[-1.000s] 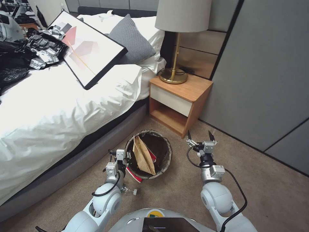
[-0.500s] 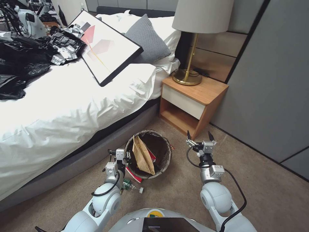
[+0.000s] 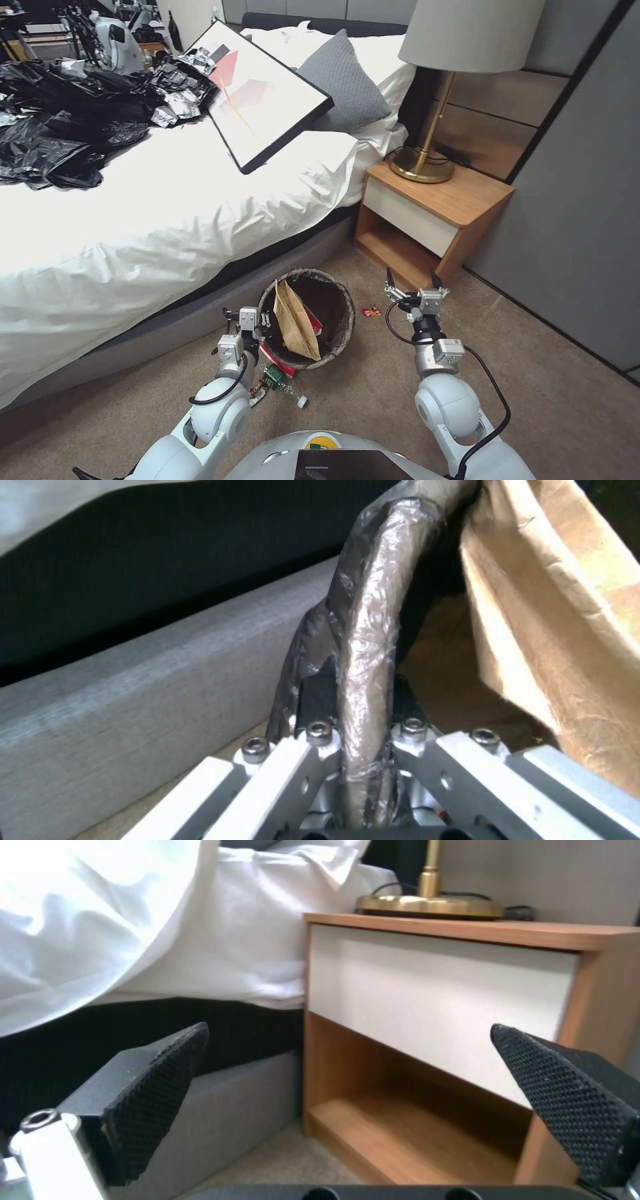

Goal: Pick up the trash bin, then pick up the garbage from the floor and place it into the trash bin.

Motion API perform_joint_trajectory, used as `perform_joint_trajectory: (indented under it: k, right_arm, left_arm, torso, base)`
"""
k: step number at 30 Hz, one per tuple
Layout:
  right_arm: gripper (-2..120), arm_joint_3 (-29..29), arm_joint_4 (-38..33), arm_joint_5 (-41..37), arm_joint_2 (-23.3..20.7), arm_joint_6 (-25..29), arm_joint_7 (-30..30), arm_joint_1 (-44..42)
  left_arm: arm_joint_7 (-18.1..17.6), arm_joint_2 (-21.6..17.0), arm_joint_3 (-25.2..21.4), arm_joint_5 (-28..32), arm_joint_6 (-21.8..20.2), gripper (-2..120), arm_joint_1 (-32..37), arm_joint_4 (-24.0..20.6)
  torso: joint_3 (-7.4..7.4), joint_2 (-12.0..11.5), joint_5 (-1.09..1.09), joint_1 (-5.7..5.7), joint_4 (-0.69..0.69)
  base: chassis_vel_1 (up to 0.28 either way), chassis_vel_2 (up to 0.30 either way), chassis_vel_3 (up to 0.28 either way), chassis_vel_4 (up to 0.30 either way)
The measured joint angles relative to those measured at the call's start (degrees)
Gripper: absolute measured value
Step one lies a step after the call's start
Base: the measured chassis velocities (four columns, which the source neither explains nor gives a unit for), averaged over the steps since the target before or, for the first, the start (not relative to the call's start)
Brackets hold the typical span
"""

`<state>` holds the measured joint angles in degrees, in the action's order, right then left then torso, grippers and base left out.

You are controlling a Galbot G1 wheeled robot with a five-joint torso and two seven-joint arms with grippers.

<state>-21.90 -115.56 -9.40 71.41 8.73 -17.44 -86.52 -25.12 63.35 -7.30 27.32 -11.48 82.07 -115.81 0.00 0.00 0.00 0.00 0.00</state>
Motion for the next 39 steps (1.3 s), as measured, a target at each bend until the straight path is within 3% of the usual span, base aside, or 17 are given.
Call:
perform_joint_trajectory:
  k: [39]
  right_arm:
    - [100,-1.8,-0.6,1.3,1.1,-1.4,-2.7,-0.7]
  left_arm:
    - [0.5,0.8,0.2,-2.0,0.6,0,1.1,-0.2]
  torso:
    - [0.00,0.0,0.01,0.00,0.01]
  base:
    - [0.034,0.026,0.030,0.027]
